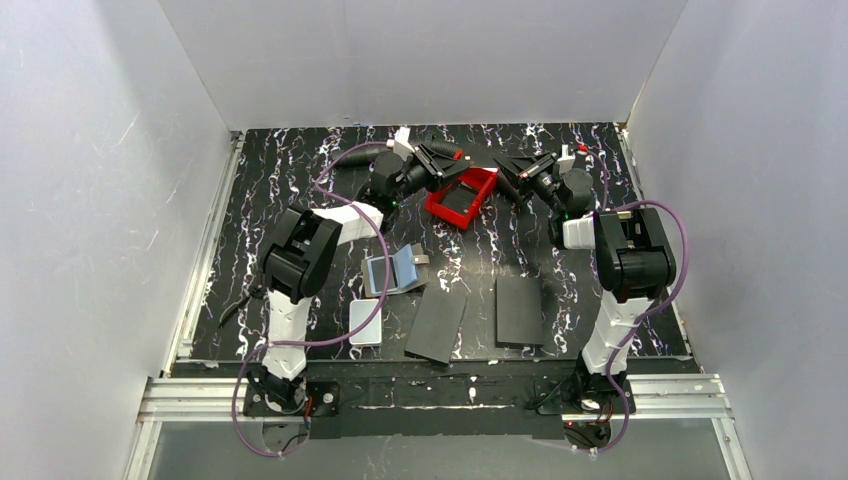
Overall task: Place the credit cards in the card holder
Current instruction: Pick up the credit card from the storage box.
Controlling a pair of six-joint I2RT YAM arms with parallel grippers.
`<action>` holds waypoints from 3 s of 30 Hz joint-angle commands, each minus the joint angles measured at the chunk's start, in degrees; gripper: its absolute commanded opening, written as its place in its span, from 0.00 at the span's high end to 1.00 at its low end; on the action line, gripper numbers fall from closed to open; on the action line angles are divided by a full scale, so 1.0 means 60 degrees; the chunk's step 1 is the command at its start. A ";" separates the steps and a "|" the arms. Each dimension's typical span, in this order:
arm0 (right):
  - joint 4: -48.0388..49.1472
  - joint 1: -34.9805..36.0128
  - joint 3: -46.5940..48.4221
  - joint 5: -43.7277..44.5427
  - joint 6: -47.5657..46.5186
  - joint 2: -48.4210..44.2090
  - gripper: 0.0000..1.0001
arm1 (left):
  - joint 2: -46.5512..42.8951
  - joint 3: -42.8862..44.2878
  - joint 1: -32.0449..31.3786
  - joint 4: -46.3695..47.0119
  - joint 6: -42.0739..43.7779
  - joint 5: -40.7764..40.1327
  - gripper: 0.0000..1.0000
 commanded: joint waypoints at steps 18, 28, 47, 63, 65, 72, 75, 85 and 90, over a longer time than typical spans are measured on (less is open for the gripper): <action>-0.1230 -0.0043 0.0676 -0.0128 -0.1172 -0.0195 0.90 | -0.0166 -0.0379 0.0061 0.0177 -0.0080 -0.0424 1.00; -0.3622 -0.0043 0.2144 -0.0541 -0.2565 0.0335 0.68 | 0.0028 -0.0570 0.0334 -0.0314 -0.0289 -0.0541 1.00; -1.2216 0.0153 0.5494 0.0702 -0.9929 -0.0023 0.54 | -0.1049 -0.1300 0.0676 -0.1492 0.1245 -0.0350 1.00; -1.4290 0.0162 0.3631 0.0351 -1.1497 -0.1892 0.31 | -0.2903 -0.1926 0.0767 -0.2782 0.2707 0.1144 1.00; -1.4355 0.0162 0.3533 -0.0495 -1.1449 -0.1937 0.31 | -0.3151 -0.2098 0.0946 -0.2796 0.2799 0.1744 1.00; -1.3656 0.0234 0.2519 -0.2837 -1.1001 -0.3311 0.27 | -0.4947 -0.3229 0.2237 -0.3988 0.3888 0.4785 1.00; -1.3390 0.0590 0.2642 -0.3493 -1.1089 -0.3756 0.21 | -0.5579 -0.3503 0.2257 -0.5039 0.4653 0.5494 1.00; -1.3927 0.2633 0.3180 -0.4809 -1.1678 -0.3456 0.17 | -0.6767 -0.4750 0.2233 -0.5608 0.5270 0.7339 1.00; -1.3146 0.2931 0.2320 -0.4978 -1.1231 -0.3687 0.18 | -0.7000 -0.5145 0.2238 -0.5668 0.5398 0.7881 1.00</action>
